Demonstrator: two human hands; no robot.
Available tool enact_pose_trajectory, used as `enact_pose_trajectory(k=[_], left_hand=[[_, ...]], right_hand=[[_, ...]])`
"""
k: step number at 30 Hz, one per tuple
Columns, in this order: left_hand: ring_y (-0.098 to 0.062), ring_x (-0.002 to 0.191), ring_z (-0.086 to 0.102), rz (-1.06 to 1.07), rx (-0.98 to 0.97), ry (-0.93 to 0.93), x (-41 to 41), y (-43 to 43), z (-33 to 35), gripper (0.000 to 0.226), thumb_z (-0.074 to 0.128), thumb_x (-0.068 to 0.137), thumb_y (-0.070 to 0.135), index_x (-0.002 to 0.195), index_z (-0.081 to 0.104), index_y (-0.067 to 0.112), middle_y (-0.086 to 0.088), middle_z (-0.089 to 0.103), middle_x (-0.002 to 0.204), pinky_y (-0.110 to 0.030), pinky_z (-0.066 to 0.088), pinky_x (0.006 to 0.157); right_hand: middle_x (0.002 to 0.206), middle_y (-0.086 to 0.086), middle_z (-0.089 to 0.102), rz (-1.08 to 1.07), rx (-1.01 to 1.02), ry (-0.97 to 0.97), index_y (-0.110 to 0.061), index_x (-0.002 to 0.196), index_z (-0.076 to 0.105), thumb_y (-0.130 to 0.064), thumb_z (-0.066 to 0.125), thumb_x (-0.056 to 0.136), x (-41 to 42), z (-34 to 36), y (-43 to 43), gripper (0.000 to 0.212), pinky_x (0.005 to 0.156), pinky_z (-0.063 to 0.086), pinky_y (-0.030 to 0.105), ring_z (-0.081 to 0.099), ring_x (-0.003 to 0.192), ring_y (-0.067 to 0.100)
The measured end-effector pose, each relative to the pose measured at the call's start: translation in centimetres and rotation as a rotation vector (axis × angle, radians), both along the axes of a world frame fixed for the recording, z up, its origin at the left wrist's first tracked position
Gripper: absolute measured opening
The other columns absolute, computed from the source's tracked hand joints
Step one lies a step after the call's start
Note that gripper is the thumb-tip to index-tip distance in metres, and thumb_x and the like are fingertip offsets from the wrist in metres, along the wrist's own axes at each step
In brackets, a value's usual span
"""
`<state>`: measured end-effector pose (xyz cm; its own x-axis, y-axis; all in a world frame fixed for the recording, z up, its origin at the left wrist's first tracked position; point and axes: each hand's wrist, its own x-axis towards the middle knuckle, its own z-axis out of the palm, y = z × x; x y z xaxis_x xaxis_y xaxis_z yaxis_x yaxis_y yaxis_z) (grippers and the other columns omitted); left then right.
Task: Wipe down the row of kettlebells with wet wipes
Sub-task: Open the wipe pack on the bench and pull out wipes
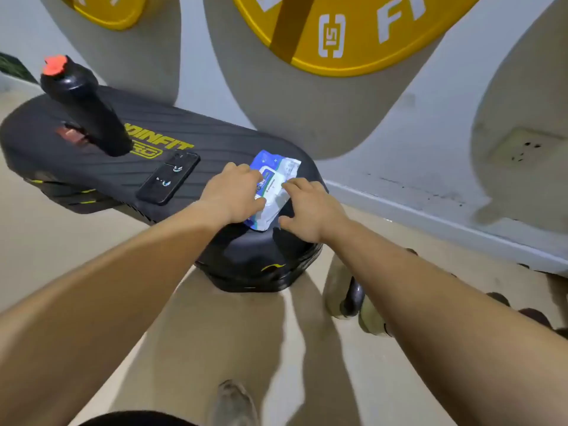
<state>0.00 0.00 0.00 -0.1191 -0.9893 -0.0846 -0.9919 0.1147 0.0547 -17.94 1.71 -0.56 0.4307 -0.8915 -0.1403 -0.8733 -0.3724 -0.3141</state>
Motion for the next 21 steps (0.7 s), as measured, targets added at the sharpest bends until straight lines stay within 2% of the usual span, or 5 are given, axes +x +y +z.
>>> enact_pose_trajectory(k=[6,10,15,19,21], left_hand=[[-0.027,0.111,0.054,0.120,-0.055,0.062,-1.5,-2.4,-3.3,0.050,0.062,0.086,0.048,0.125,0.056,0.016,-0.006,0.055,0.121,-0.044,0.052,0.085],[-0.026,0.102,0.056,0.158,-0.120,-0.011,-2.1,-3.3,-4.3,0.054,0.058,0.085,0.060,0.117,0.056,0.017,-0.006,0.054,0.112,-0.036,0.042,0.071],[-0.026,0.083,0.052,0.178,-0.105,-0.114,-2.8,-3.8,-4.6,0.051,0.050,0.088,0.061,0.109,0.058,0.015,-0.008,0.057,0.104,-0.034,0.037,0.066],[-0.025,0.074,0.045,0.193,-0.088,-0.132,-3.4,-3.9,-4.4,0.043,0.046,0.089,0.060,0.093,0.049,0.017,0.000,0.034,0.071,-0.033,0.034,0.063],[-0.025,0.072,0.045,0.199,-0.095,-0.123,-3.5,-3.8,-4.4,0.041,0.046,0.090,0.058,0.089,0.046,0.017,0.000,0.028,0.067,-0.033,0.032,0.062]], right_hand=[[0.148,0.004,0.049,-0.062,0.029,-0.048,-0.013,0.143,0.046,-0.036,0.055,0.095,0.9,-4.3,-1.8,0.054,0.104,0.044,0.042,0.046,0.132,0.029],[0.150,-0.002,0.049,-0.065,-0.045,-0.099,-0.019,0.146,0.049,-0.033,0.059,0.093,0.3,-7.1,-1.8,0.056,0.109,0.042,0.043,0.043,0.136,0.027],[0.147,-0.008,0.052,-0.110,-0.127,-0.121,-0.026,0.144,0.053,-0.030,0.053,0.093,0.6,-8.7,-2.0,0.050,0.105,0.038,0.041,0.044,0.130,0.026],[0.138,-0.007,0.056,-0.134,-0.136,-0.119,-0.029,0.139,0.056,-0.033,0.052,0.094,0.9,-8.5,-2.5,0.045,0.102,0.039,0.045,0.046,0.121,0.026],[0.136,-0.007,0.056,-0.134,-0.139,-0.123,-0.030,0.140,0.056,-0.034,0.052,0.094,0.9,-8.6,-2.5,0.046,0.102,0.039,0.045,0.046,0.120,0.026]])
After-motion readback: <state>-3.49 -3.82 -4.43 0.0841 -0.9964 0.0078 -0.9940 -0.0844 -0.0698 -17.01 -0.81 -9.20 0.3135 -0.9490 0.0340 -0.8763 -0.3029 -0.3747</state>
